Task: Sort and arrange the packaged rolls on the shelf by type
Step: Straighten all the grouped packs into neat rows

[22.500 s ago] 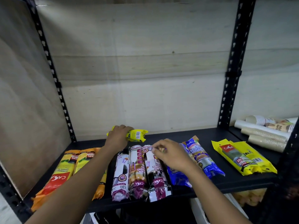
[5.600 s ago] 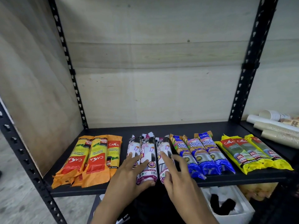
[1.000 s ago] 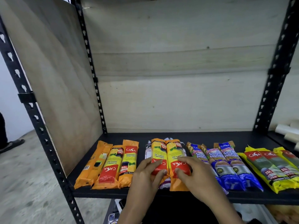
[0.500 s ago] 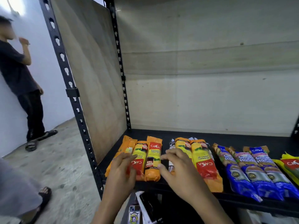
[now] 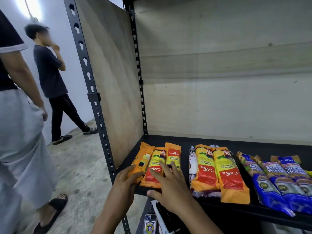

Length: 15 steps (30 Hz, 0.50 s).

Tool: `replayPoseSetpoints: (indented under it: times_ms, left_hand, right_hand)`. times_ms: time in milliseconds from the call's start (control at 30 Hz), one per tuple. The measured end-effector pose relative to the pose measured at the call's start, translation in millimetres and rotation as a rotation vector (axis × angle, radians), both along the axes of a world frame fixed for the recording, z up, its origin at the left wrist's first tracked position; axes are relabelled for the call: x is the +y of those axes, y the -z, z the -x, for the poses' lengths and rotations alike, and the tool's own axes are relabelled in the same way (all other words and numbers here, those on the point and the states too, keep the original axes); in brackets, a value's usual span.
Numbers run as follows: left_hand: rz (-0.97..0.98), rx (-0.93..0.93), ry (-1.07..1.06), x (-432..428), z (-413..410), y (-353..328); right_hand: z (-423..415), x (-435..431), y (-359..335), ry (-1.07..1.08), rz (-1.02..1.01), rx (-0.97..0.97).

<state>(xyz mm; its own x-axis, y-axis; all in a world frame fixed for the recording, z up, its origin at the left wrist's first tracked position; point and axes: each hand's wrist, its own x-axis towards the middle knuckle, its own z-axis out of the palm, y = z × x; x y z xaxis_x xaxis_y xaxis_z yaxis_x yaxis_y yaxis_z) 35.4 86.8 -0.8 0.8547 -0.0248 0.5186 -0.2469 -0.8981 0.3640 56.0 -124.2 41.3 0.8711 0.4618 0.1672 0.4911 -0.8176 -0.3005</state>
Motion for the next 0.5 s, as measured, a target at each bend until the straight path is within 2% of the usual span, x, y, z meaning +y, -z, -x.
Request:
replayPoseSetpoints:
  times_ms: [167, 300, 500]
  left_hand:
    - [0.1, -0.085, -0.001, 3, 4, -6]
    - [0.265, -0.135, -0.023, -9, 12, -30]
    - [0.436, -0.241, -0.223, -23, 13, -86]
  right_hand:
    - [-3, 0, 13, 0.036, -0.1, -0.076]
    - [-5, 1, 20, 0.06, -0.147, -0.134]
    - [-4, 3, 23, 0.096, -0.189, -0.182]
